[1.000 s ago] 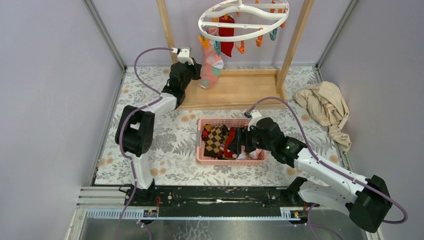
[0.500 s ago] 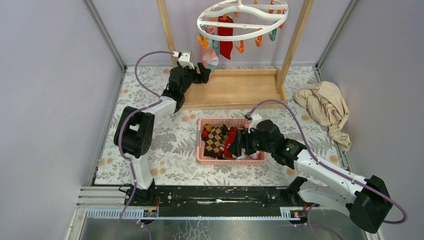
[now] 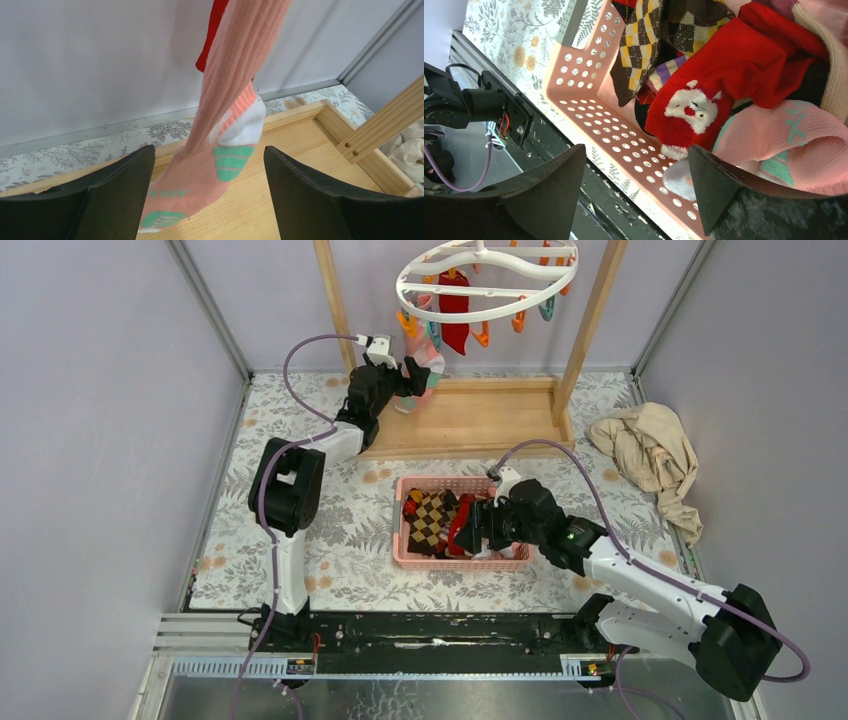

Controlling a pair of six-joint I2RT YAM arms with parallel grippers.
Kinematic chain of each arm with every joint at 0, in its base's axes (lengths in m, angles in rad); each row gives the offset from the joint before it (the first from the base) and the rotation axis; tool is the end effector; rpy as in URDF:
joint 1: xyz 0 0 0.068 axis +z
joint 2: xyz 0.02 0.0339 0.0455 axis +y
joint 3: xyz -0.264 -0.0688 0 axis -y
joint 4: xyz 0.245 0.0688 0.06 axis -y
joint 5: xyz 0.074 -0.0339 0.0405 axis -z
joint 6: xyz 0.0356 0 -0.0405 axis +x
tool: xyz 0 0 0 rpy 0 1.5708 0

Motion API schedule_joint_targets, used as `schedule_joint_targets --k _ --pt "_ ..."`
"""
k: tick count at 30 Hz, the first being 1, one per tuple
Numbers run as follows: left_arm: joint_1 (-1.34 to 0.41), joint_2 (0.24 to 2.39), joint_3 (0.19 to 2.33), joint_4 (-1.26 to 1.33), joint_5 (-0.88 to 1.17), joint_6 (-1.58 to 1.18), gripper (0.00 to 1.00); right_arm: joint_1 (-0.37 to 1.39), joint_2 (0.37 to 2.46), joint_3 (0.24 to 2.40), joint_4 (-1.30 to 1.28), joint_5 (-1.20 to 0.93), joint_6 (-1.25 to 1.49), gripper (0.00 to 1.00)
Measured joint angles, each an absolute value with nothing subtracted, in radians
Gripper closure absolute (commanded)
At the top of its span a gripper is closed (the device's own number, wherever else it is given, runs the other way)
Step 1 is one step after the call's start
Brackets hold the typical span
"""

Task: Remove the socks clipped to the hanger
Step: Adjust the hanger on the clothesline.

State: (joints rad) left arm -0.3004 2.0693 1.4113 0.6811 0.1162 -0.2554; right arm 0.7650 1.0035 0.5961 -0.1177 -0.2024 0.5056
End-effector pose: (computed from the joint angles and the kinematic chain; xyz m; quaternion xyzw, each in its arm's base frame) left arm 0.4631 -0.1478 0.2455 0.0572 0.6966 -0.2349 0.6755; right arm 0.1545 0.1583 0.2396 -0.1615 0.8482 0.3653 0.3479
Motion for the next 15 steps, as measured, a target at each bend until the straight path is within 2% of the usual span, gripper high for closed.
schedule_joint_targets --k 9,11,15 --pt "-0.296 2.107 1.407 0.788 0.195 -0.330 0.16 0.765 1.064 0.596 -0.112 -0.202 0.501 0.18" --pt "-0.296 2.107 1.406 0.818 0.211 -0.354 0.23 0.765 1.067 0.596 -0.111 -0.202 0.501 0.18" --pt "-0.296 2.107 1.406 0.858 0.241 -0.406 0.49 0.765 1.067 0.596 -0.103 -0.202 0.502 0.18"
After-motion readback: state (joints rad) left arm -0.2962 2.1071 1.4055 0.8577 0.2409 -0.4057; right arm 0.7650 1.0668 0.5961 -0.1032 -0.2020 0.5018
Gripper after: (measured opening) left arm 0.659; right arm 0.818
